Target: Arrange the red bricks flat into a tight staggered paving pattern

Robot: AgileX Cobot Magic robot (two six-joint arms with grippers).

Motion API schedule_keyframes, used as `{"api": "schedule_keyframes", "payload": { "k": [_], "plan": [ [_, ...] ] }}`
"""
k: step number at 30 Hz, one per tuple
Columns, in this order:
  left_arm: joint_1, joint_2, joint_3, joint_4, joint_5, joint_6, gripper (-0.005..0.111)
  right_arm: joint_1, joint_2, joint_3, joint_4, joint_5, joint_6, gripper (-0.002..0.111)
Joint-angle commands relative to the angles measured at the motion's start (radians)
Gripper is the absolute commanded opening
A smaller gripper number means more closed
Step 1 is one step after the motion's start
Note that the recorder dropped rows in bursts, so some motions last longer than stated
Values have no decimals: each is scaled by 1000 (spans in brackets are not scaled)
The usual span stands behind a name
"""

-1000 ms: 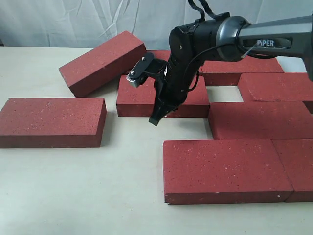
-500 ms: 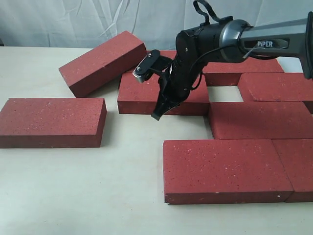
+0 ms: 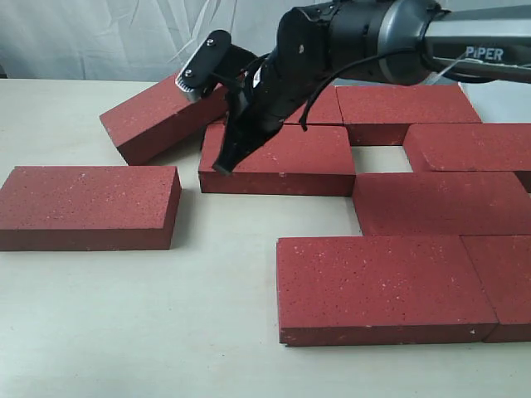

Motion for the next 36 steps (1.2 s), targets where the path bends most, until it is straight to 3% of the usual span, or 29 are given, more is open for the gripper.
{"api": "schedule_keyframes", "payload": {
  "k": [1,4,11,23,28,36],
  "plan": [
    [4,-4,2,-6,-6,-4,0,20,55,-1,56,-165,-27,-1],
    [4,-4,2,-6,-6,-4,0,20,113,-1,75,-268,-27,-1],
    [4,-4,2,-6,-6,-4,0,-22,166,-5,47,-231,-27,-1],
    [4,-4,2,-6,-6,-4,0,-203,168,-5,-39,78,-23,-1],
    [4,-4,2,-6,-6,-4,0,-267,168,26,-109,120,-14,-1],
    [4,-4,2,-6,-6,-4,0,-194,64,29,-66,16,-21,-1]
  ]
}}
